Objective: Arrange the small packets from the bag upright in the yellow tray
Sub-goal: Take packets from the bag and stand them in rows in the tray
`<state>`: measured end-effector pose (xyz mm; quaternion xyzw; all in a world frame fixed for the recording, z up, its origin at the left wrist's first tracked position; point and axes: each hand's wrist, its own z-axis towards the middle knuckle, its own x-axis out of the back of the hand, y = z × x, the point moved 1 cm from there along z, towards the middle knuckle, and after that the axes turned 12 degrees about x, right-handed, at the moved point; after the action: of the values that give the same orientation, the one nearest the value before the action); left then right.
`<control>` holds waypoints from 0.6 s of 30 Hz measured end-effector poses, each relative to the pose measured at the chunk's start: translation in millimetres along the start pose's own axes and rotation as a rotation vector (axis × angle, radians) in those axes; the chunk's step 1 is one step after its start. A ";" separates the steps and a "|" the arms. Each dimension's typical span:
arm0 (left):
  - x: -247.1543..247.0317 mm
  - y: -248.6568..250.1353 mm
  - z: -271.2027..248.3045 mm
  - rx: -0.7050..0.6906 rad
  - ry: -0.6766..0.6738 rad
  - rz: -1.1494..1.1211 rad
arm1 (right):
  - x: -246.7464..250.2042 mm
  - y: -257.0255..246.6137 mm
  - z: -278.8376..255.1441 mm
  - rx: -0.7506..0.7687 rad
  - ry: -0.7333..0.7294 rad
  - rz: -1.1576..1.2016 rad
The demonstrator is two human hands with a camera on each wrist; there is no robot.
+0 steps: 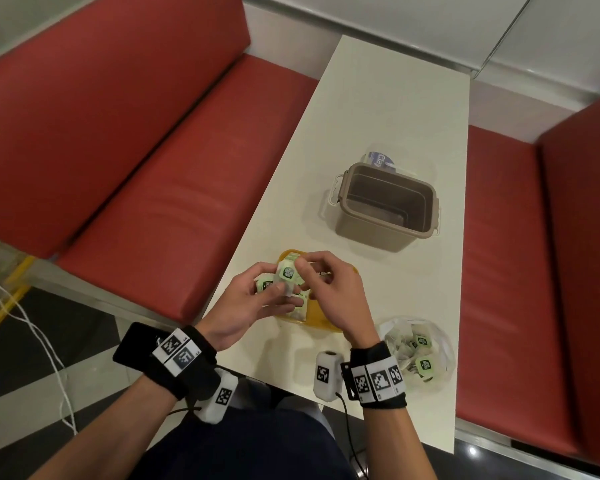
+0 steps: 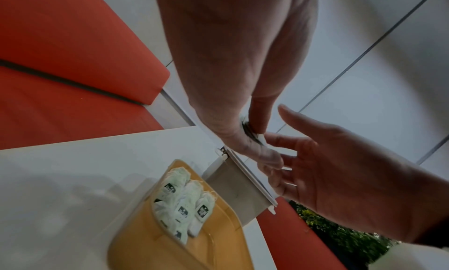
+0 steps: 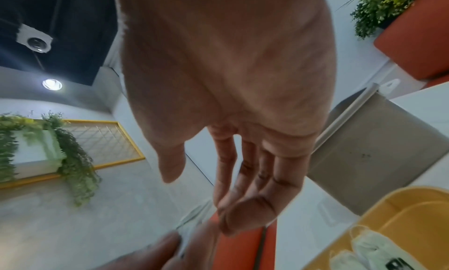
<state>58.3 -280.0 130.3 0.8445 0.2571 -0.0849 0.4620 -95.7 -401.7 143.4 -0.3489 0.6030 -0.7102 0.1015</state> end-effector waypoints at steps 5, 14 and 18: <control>-8.6 3.3 1.8 -0.048 0.008 0.022 | 2.3 -3.1 -0.6 0.023 -0.019 0.010; -1.6 -6.1 15.5 -0.071 0.093 0.119 | 11.9 -0.5 -4.5 0.103 -0.012 0.051; 9.3 -14.4 21.9 -0.104 0.193 0.193 | 14.9 22.1 -3.2 0.051 0.062 -0.068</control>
<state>60.9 -288.4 103.9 0.8445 0.2222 0.0550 0.4842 -114.7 -413.2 128.4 -0.3443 0.5754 -0.7388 0.0673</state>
